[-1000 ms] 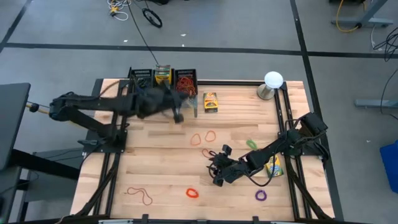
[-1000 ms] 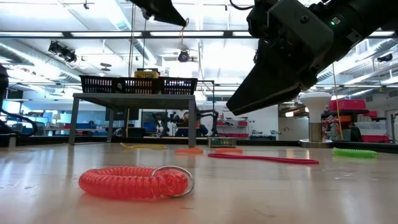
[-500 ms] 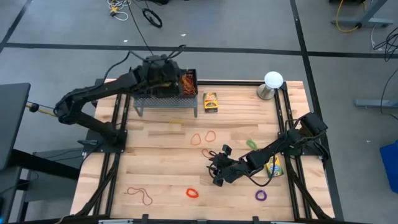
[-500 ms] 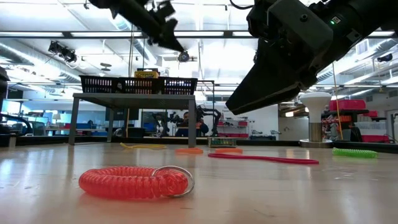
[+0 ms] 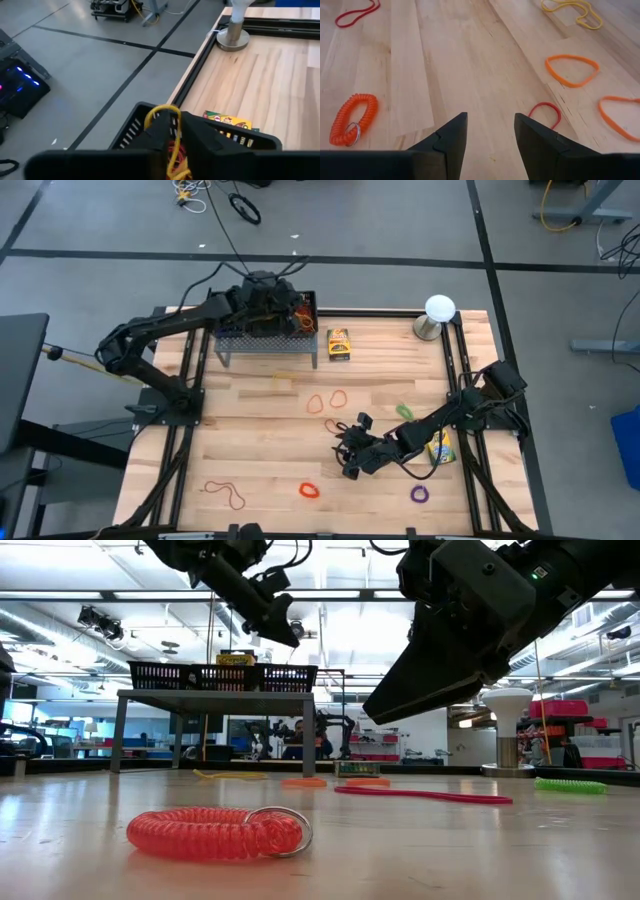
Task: Pick & Place Office Desk Supplies
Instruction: Put the bottom yellow rubber band into the right black bin, then put the orange spiral keychain into the left black bin
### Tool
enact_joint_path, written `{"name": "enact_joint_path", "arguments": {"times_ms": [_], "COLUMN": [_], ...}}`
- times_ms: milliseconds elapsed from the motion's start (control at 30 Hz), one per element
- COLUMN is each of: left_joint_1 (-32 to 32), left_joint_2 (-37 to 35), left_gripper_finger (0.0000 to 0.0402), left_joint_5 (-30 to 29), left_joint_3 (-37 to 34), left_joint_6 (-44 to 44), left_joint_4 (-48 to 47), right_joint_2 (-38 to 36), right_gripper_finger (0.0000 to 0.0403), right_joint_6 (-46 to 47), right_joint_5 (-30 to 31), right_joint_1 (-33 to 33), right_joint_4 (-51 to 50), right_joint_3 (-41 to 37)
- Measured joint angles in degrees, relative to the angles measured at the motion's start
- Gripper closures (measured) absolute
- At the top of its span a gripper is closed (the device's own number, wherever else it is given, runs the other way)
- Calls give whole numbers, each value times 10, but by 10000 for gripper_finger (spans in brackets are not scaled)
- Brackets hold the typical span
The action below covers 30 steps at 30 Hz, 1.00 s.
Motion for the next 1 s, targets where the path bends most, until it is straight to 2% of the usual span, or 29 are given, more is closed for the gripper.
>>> {"name": "enact_joint_path", "arguments": {"times_ms": [200, 433, 733, 1000], "left_joint_1": [-1, -5, -5, -10], "left_joint_2": [-2, -28, -63, -70], "left_gripper_finger": [283, 231, 228, 230], "left_joint_5": [-3, -2, -4, -8], "left_joint_3": [0, 0, 1, 1], "left_joint_6": [0, 6, 0, 32], "left_joint_4": [-2, -5, -16, -43], "right_joint_2": [0, 0, 0, 0], "right_gripper_finger": [229, 229, 229, 229], "right_joint_6": [0, 0, 0, 0], "right_joint_5": [0, 0, 0, 0], "right_joint_1": [0, 0, 0, 0], "right_joint_4": [0, 0, 0, 0], "right_joint_3": [0, 0, 0, 0]}}
